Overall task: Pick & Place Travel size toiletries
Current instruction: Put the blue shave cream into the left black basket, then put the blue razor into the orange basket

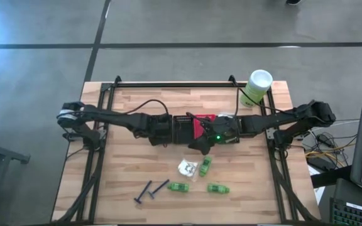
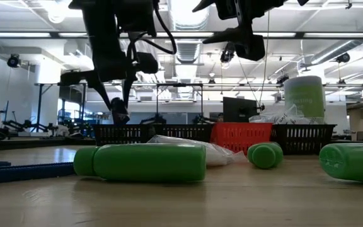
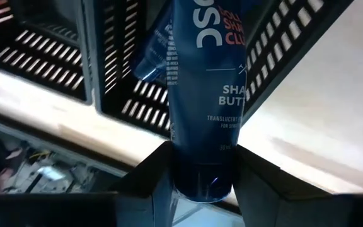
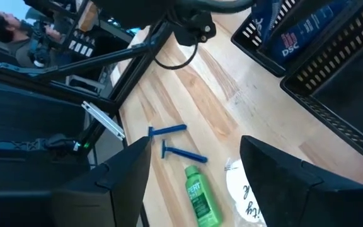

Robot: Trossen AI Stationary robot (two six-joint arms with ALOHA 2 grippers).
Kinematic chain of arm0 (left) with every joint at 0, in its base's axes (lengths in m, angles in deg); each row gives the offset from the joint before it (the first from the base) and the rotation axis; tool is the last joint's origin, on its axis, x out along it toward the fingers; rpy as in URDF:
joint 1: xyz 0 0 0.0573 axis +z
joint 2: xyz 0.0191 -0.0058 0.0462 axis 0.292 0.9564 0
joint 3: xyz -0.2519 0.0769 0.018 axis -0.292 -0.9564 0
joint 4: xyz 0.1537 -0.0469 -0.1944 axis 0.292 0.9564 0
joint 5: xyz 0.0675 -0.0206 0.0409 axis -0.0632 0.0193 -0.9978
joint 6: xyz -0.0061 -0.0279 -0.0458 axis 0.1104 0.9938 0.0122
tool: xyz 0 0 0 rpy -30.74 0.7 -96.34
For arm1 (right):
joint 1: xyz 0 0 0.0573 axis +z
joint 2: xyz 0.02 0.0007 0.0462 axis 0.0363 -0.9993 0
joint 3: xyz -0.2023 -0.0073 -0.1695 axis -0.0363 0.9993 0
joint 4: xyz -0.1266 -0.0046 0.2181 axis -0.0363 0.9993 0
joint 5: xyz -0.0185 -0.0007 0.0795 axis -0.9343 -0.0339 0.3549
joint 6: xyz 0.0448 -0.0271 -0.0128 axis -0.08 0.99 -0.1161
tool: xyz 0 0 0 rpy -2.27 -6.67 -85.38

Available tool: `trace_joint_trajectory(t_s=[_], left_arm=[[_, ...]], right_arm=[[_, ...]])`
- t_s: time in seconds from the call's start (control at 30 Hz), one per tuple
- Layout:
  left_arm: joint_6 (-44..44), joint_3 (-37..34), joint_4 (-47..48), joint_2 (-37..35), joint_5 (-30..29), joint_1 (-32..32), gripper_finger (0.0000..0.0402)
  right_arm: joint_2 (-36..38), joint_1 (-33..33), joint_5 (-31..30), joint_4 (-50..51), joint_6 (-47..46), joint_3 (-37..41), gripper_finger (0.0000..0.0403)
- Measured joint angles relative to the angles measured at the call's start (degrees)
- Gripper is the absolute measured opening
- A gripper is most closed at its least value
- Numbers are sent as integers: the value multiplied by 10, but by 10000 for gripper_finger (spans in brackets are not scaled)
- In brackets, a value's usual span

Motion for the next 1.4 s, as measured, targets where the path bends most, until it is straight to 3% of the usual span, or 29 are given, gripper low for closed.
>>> trace_joint_trajectory(t_s=[0.4, 0.57, 0.93, 1.23, 1.4], left_arm=[[-13, 0, -24, 0, 49, 21, 144], [30, -1, -39, 0, 52, 29, 149], [43, -1, -39, 0, 50, 32, 224], [31, 6, -38, -1, -34, 14, 240], [46, 23, -38, -13, -43, -20, 239]], right_arm=[[0, 0, 1, -1, -2, 0, 261], [0, 0, 1, -1, -2, 0, 262], [0, 0, 2, -1, -5, 0, 232], [0, 0, 2, -1, -6, 0, 234], [0, 0, 3, -1, -4, 0, 250]])
